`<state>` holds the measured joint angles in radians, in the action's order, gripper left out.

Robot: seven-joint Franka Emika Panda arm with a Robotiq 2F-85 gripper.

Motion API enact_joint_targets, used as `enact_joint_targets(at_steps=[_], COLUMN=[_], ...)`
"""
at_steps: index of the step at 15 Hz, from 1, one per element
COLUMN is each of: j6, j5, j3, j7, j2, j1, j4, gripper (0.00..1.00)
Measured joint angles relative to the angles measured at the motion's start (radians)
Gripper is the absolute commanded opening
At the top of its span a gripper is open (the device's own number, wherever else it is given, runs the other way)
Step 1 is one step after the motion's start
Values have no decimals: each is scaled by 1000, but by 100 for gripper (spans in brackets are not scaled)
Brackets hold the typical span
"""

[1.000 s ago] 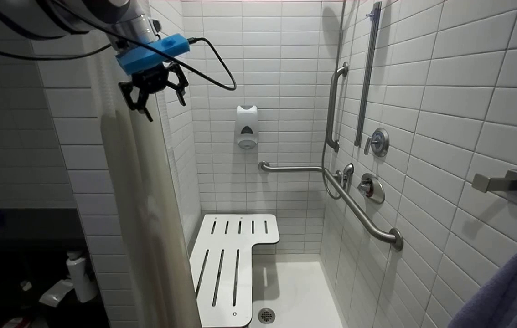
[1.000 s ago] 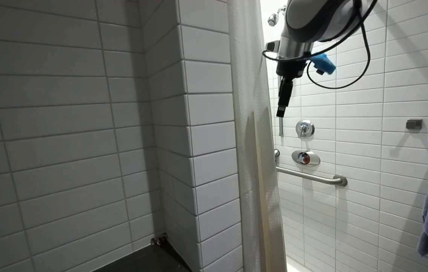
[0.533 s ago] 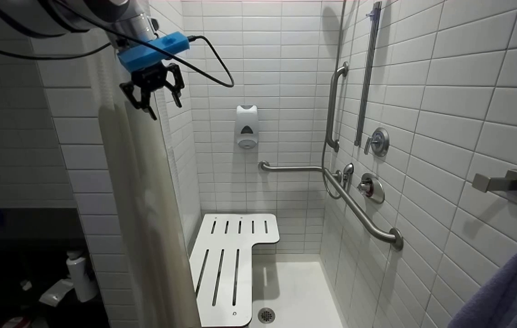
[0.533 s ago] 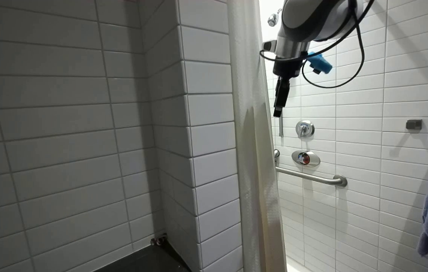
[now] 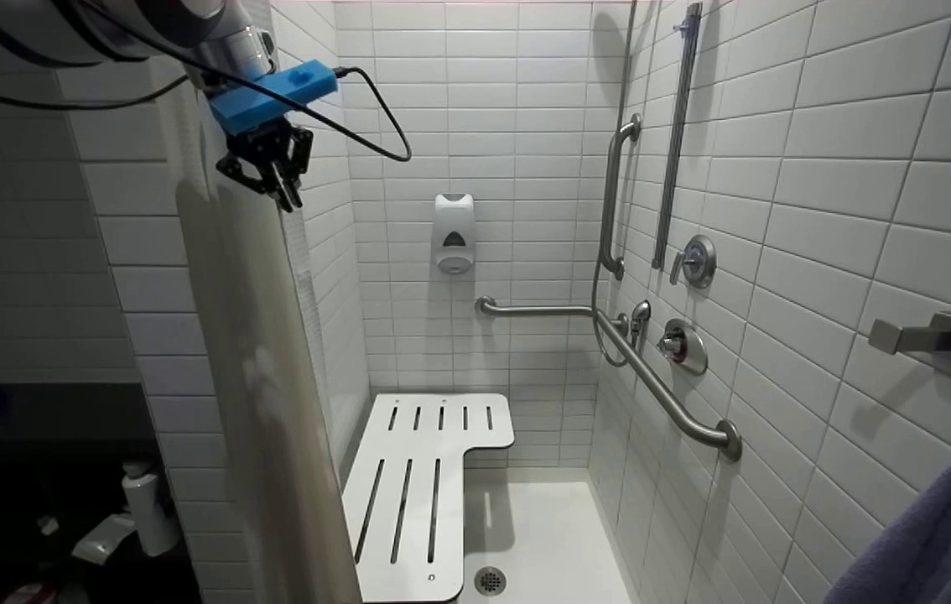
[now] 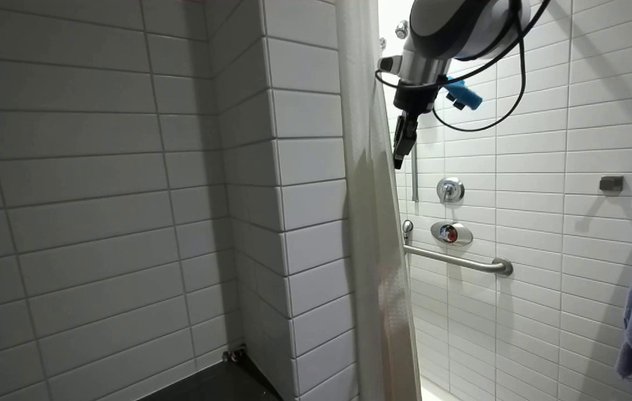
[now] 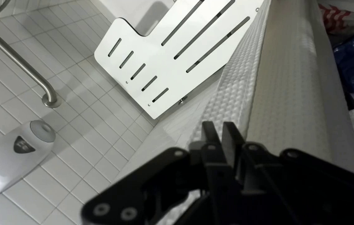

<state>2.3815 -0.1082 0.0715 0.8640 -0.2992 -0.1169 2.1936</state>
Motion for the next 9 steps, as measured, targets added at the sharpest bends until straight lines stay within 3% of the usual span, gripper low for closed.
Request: enact_joint_targets(at_steps=[1,2,4,5,7,9], j6=[9,12,17,19,20,16], j5=[10,15,15,15,15,11], j3=[0,0,-2,-2,-2,-3], j7=[11,15,16,16,15,4], j2=[0,0,0,0,0,0], j1=[-2,-4,-4,-4,-4,-1], j4=[4,8,16,19,21,22], gripper=[37,15,28,61,64,74])
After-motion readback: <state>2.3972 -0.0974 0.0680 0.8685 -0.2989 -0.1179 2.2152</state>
